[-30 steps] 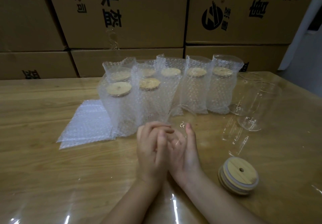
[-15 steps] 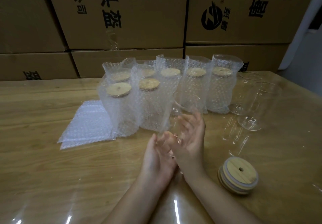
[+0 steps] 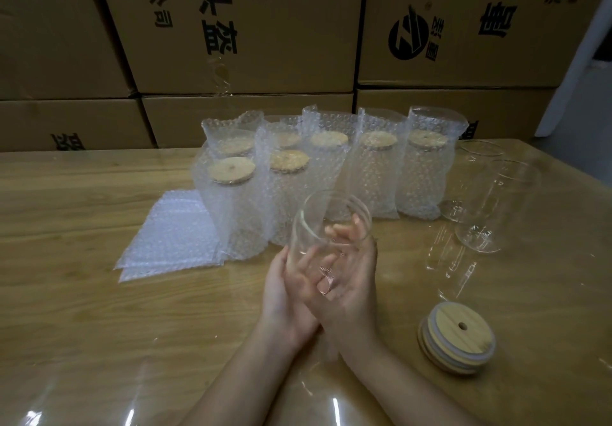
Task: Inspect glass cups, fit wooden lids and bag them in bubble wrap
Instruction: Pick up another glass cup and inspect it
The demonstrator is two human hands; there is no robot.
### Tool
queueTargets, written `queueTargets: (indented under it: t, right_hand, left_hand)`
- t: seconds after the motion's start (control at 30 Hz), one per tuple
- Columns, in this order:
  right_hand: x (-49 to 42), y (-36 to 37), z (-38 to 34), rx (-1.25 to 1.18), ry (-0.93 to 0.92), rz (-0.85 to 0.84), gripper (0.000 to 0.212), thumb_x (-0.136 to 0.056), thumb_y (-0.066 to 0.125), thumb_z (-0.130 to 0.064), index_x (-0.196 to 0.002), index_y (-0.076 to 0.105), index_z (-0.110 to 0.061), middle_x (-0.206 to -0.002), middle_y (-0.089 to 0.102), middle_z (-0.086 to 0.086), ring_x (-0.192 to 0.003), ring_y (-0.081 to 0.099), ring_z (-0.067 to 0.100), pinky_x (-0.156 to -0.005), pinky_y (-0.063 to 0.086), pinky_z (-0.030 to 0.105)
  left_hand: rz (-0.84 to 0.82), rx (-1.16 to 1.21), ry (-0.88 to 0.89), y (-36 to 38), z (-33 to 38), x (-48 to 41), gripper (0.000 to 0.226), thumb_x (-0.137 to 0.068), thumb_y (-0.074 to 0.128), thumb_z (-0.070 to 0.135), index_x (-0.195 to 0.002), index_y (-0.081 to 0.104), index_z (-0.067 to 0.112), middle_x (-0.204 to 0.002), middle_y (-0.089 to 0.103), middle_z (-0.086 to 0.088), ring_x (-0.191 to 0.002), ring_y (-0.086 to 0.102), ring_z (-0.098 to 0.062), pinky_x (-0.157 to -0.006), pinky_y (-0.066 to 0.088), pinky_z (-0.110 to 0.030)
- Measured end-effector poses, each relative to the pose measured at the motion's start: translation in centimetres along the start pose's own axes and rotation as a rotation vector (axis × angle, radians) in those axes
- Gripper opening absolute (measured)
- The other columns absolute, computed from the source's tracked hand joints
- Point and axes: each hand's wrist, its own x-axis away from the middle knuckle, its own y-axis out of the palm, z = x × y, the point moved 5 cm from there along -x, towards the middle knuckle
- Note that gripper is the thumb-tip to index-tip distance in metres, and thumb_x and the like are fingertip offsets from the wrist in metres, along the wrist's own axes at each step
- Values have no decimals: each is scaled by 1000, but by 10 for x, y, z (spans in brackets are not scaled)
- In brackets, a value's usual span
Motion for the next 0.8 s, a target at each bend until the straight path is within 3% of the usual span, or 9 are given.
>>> queueTargets:
  t: [0.07,0.17,0.3,0.37,0.43,0.53,0.67,0.73,0.8]
  right_hand:
    - [-1,-2,2,41,-2,-24,95,-63,81,-29,-142,30,-15,-135,45,10,-129,46,9,-99,43,21]
    - [-8,-7,5,116,-8,-34,95,-64,82,-28,-142,31,-6,-140,42,13,-132,43,8,-103,42,23]
    - [-13,-11,10,106,25,-20,90,-65,81,-33,-141,33,-20,-137,45,4,-130,45,14,-102,45,39]
    - [-14,-12,10,80,42,5,87,-67,76,-38,-139,29,-34,-134,47,0,-126,48,12,-102,44,33]
    - [-15,-13,13,66,66,26,89,-69,70,-44,-141,20,-34,-134,47,0,-123,50,11,-104,42,31]
    - [-15,-14,18,-67,160,52,84,-71,60,-52,-140,16,-36,-133,48,3,-107,59,-1,-86,50,20]
    - [-13,-17,28,-115,239,47,68,-86,52,-56,-141,16,-40,-122,55,-12,-98,63,-6,-73,49,10]
    - [-15,-15,30,-125,291,10,53,-93,45,-54,-140,21,-45,-124,60,-5,-102,65,5,-77,52,20]
    - [-17,-13,33,-149,358,-24,56,-86,37,-57,-140,26,-48,-118,64,0,-97,68,17,-79,56,35]
  left_hand:
    - [-69,-55,5,4,0,-1,42,-89,54,34,-110,67,0,-105,70,-20,-94,71,-31,-72,58,-38]
    - [-154,-104,12,8,-1,-1,42,-96,41,29,-110,72,3,-114,69,-17,-106,67,-26,-84,55,-35]
    - [49,-260,141,-6,4,-6,43,-104,33,28,-120,65,4,-123,63,-21,-112,62,-30,-100,48,-44]
    - [159,-429,285,-7,13,-4,34,-103,38,24,-112,66,9,-118,68,-16,-103,66,-26,-93,51,-42]
    - [143,-574,418,0,17,3,27,-101,42,25,-113,64,14,-114,71,-4,-99,68,-17,-82,56,-31]
    - [60,-795,585,11,15,13,29,-99,43,36,-121,56,23,-122,66,3,-112,63,-10,-92,52,-26]
    - [-4,-957,683,16,19,19,41,-87,50,42,-128,47,33,-128,61,14,-119,57,-5,-100,47,-30]
    - [-46,-1017,694,15,21,20,56,-81,54,49,-133,39,37,-138,53,16,-123,52,-1,-101,46,-29]
    - [-77,-1122,722,18,22,23,67,-78,56,50,-139,28,42,-150,34,18,-128,46,2,-98,48,-25]
